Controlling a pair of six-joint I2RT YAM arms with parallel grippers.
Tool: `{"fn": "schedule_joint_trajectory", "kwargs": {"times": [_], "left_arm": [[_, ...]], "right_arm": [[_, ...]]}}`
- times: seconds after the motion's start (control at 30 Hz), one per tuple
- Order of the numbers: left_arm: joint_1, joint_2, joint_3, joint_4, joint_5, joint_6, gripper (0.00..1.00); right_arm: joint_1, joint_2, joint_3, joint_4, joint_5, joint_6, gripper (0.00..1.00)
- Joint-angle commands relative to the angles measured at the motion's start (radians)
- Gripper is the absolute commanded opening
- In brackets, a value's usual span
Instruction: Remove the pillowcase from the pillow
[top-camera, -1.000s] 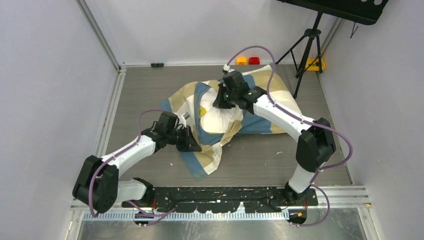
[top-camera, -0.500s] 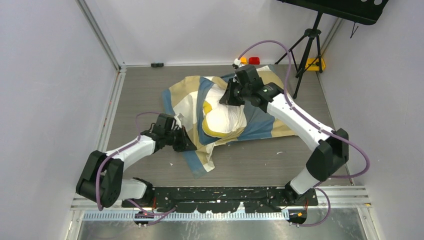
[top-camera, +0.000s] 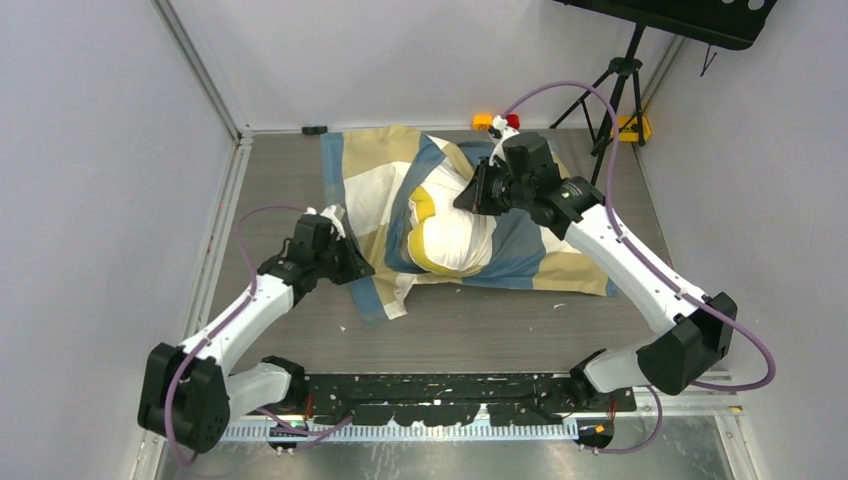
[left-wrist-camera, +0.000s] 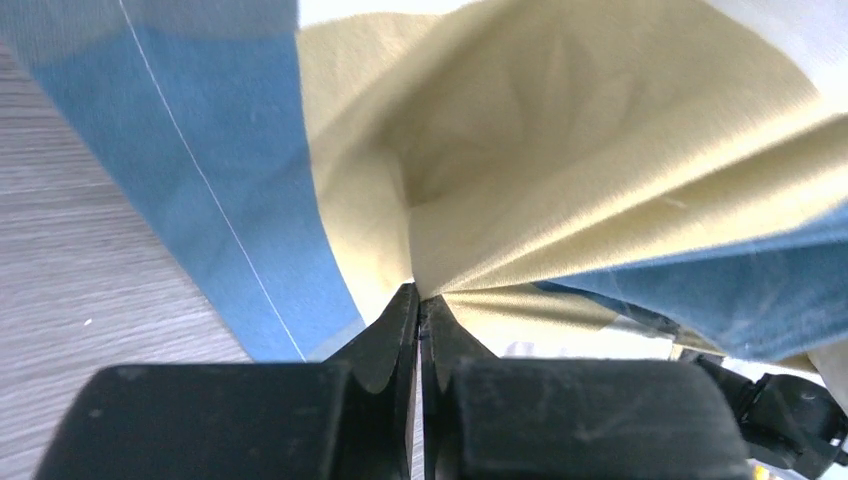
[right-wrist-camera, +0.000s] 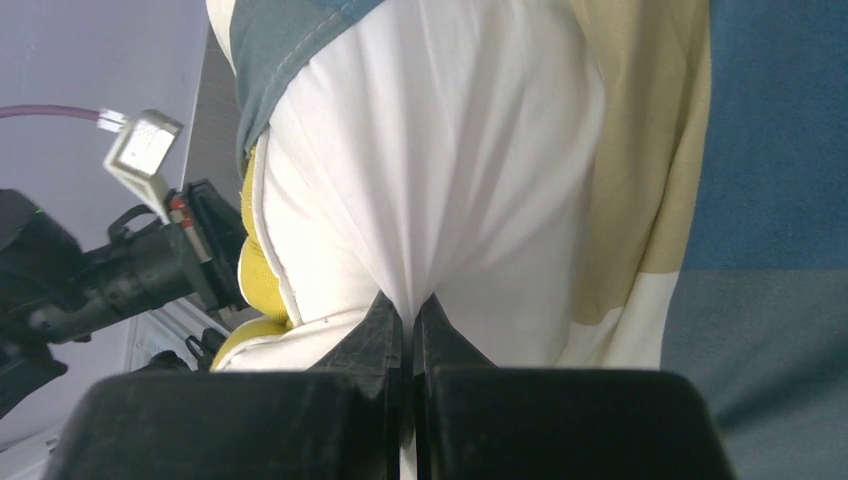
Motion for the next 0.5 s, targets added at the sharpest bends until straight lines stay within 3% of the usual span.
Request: {"fn": "schedule_joint_trajectory", "kwargs": {"times": [0.0,0.07,0.17,0.3,0.33,0.43,0.47], "left_arm": [[-0.032,-0.136,0.038,-0.153,-0.133,0.068,0.08],[-0.059,-0.203,0.049,-0.171,-0.155,0.073,0.16],[-0.071,-0.283,0.075,-0.202,-0.173,0.084,0.4],[-0.073,-0.354,0.141,-0.258,-0.184,0.122,0.5],[-0.075,-0.368,0.16,-0.266,-0.188,0.138,0.58],[-0.106,-0.376,0.212,-0.266,-0.183,0.185,0.97],[-0.121,-0.366,0.23,-0.268,-0.195,0.193,0.99]], "right_arm": [[-0.019,-0.053,-0.057,0.193,-0.017,-0.013,0.0],[-0.018,-0.045,-0.084,0.217,-0.021,-0.011,0.0],[-0.018,-0.024,-0.091,0.23,-0.048,-0.01,0.0],[-0.018,-0.023,-0.109,0.241,-0.056,-0.003,0.0],[-0.019,-0.028,-0.118,0.248,-0.059,0.001,0.0],[-0.018,-0.044,-0.152,0.273,-0.072,0.014,0.0],[-0.018,-0.047,-0.158,0.276,-0.075,0.017,0.0]]}}
